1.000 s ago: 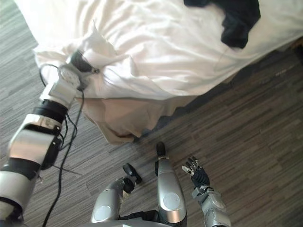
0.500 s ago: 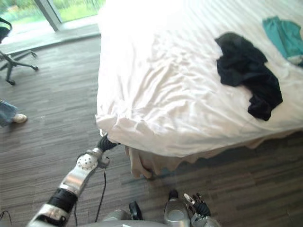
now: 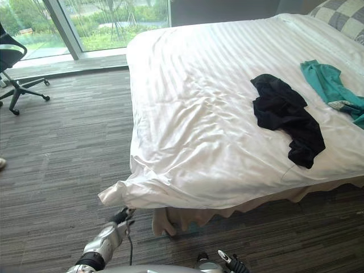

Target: Tidy the bed and pick cloth on bed and put in laundry

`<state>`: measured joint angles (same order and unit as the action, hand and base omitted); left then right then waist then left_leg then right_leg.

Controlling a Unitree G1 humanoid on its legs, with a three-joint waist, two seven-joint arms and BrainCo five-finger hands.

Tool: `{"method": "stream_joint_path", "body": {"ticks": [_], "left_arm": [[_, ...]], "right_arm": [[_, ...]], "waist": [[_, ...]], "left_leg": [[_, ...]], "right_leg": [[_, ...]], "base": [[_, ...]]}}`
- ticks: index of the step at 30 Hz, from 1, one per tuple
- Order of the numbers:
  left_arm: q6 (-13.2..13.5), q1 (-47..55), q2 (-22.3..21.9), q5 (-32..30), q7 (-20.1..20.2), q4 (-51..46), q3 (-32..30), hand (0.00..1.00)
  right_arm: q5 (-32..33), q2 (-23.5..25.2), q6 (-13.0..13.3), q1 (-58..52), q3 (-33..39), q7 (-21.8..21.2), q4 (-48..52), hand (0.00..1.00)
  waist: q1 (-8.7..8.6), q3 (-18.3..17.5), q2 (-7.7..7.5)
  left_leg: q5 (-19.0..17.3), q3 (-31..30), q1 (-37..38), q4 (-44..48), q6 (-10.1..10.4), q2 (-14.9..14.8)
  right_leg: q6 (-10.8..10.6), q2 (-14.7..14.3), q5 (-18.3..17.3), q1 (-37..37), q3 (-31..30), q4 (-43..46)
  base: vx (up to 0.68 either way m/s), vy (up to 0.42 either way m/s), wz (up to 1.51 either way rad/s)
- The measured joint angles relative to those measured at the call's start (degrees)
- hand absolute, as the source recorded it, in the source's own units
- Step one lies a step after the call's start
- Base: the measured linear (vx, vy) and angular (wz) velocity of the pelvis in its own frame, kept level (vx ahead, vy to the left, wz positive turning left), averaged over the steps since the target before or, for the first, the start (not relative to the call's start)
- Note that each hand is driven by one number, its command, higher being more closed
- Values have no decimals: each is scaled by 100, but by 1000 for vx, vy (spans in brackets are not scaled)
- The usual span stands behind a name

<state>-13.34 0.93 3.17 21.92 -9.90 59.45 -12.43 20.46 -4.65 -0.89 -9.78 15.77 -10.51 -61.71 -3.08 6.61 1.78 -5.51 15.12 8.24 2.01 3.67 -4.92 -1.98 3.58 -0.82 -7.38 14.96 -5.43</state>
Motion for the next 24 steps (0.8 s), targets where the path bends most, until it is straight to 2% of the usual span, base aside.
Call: {"method": "stream_joint_path", "body": {"ticks": [4, 8, 10, 14, 16, 17, 19, 21, 23, 24], "left_arm": [[-251, 593, 184, 178, -150, 69, -702, 0], [-390, 748, 179, 166, -115, 279, -1076, 0], [-538, 872, 161, -65, 204, 279, -1156, 0], [-393, 966, 141, -315, 571, 272, -1239, 0], [-225, 951, 127, -316, 735, 262, -1237, 0], [-139, 936, 119, -316, 778, 256, -1233, 0], [261, 907, 50, -257, 1002, 195, -1053, 0], [548, 911, -16, -74, 1110, -27, -793, 0], [716, 881, -8, 95, 1136, -197, -592, 0], [849, 841, -1, 248, 1138, -374, -383, 0]], "right_arm": [[64, -40, -120, 0, 135, 74, -124, 0], [340, -41, -140, 11, 243, 193, -124, 0], [566, 26, -189, 12, 301, 276, -127, 0], [992, 44, -156, 4, 551, 557, -123, 0], [1306, 53, 10, -1, 819, 725, -104, 0], [1433, 59, 65, 1, 993, 778, -51, 100], [1720, 33, 477, -57, 1518, 1038, 465, 100], [1699, -76, 867, -92, 1853, 1208, 1145, 100], [1641, -175, 1038, -106, 2026, 1244, 1776, 100], [1588, -295, 1138, -99, 2045, 1241, 2413, 100]], "waist": [[211, 44, -40], [199, 80, -51], [198, 90, -77], [176, 67, -108], [157, 65, -83], [111, 63, -83], [72, 73, -51], [74, 51, 31], [53, 43, 40], [46, 39, 26]], "left_leg": [[0, -44, 31, -109, 0, 1], [-14, -182, 75, -366, -7, -2], [-9, -154, 76, -378, -20, 15], [-33, -48, 68, -385, 14, 20], [-45, 20, 68, -389, 6, 2], [-48, 18, 68, -390, 12, -7], [-51, 78, 55, -398, 49, -37], [-59, 177, 59, -392, 90, -68], [-37, 169, 69, -387, 61, -91], [-31, 170, 76, -386, 58, -104]], "right_leg": [[-1, -9, 57, -15, 54, -9], [-31, -20, 149, -8, 140, -46], [-44, 24, 205, 5, 135, -47], [-72, 37, 216, 97, 72, -48], [-70, 35, 223, 116, -11, -48], [-70, 31, 222, 119, -9, -47], [-63, 0, 213, 197, -60, -46], [-35, -36, 232, 223, -166, -44], [-22, -61, 237, 214, -156, -38], [-13, -79, 230, 224, -156, -13]], "base": [[-55, 8, 10], [-125, 20, 11], [-149, 18, -5], [-88, 8, -14], [-26, -4, -21], [1, -10, -6], [18, -14, -14], [90, -9, -27], [86, -13, -5], [94, -20, 0]]}}
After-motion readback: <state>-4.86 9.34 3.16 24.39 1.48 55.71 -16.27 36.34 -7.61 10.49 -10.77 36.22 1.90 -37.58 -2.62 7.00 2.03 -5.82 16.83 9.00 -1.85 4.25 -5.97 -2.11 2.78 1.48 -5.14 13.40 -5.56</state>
